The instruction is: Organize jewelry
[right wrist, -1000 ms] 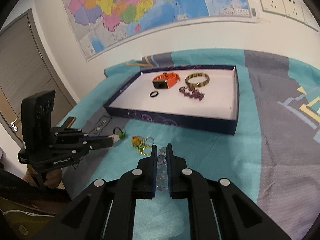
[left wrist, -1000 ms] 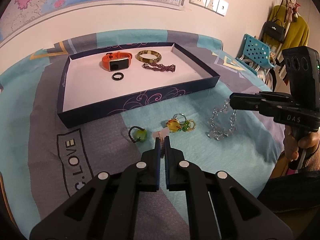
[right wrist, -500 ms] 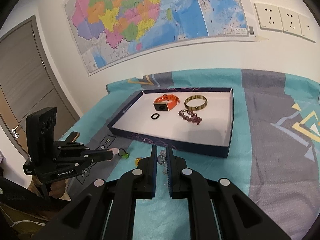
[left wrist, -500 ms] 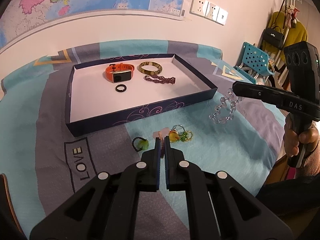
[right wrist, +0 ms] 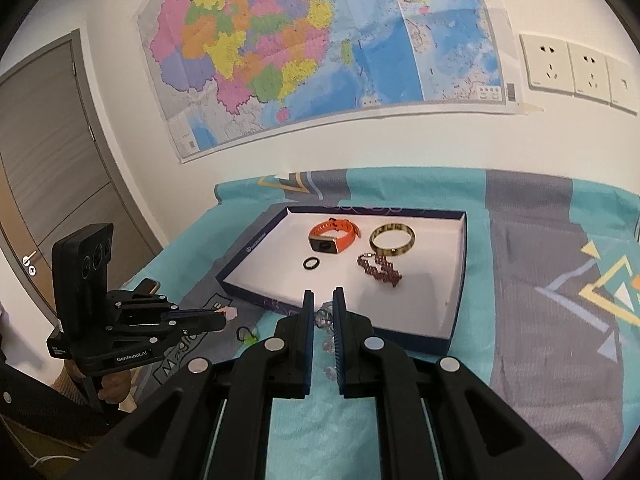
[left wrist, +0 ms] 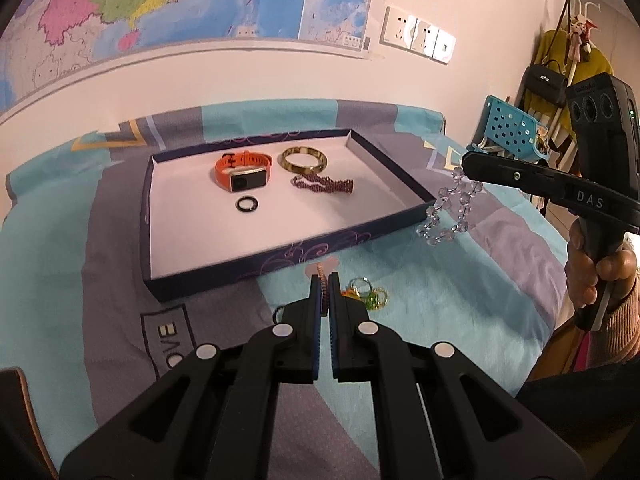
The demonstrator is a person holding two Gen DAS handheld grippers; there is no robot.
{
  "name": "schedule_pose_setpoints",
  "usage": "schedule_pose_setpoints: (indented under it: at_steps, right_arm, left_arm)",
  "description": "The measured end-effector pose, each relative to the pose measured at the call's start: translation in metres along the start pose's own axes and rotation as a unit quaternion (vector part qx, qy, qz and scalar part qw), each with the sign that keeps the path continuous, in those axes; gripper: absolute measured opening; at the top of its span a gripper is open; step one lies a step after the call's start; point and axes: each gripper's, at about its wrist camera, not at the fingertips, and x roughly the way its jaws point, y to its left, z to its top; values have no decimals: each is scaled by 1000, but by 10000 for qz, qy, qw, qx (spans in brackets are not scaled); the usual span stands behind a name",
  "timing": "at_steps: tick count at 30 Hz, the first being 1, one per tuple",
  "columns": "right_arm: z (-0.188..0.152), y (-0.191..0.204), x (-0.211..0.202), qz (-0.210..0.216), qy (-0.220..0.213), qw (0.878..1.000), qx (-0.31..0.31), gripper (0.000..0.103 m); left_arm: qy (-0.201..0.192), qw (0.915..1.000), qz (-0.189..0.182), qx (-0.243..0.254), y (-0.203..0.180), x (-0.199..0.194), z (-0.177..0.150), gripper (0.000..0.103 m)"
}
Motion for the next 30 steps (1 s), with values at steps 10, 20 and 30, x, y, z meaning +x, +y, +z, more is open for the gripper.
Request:
schedule_pose_setpoints:
  at_steps: [10,20,30]
  right_arm:
    - [26,5,13,96,-66,9997,-201,7]
    - [45,5,41,136,21,9994,-306,7]
    - [55,-2,73,164,231,9992,-280,7]
  left_arm:
    - [-101,9999,76,61,6,4,21,4]
    - [-134,9997,189,104,14,16,41,4]
    - [-66,9995,287,127,22,34,54,4]
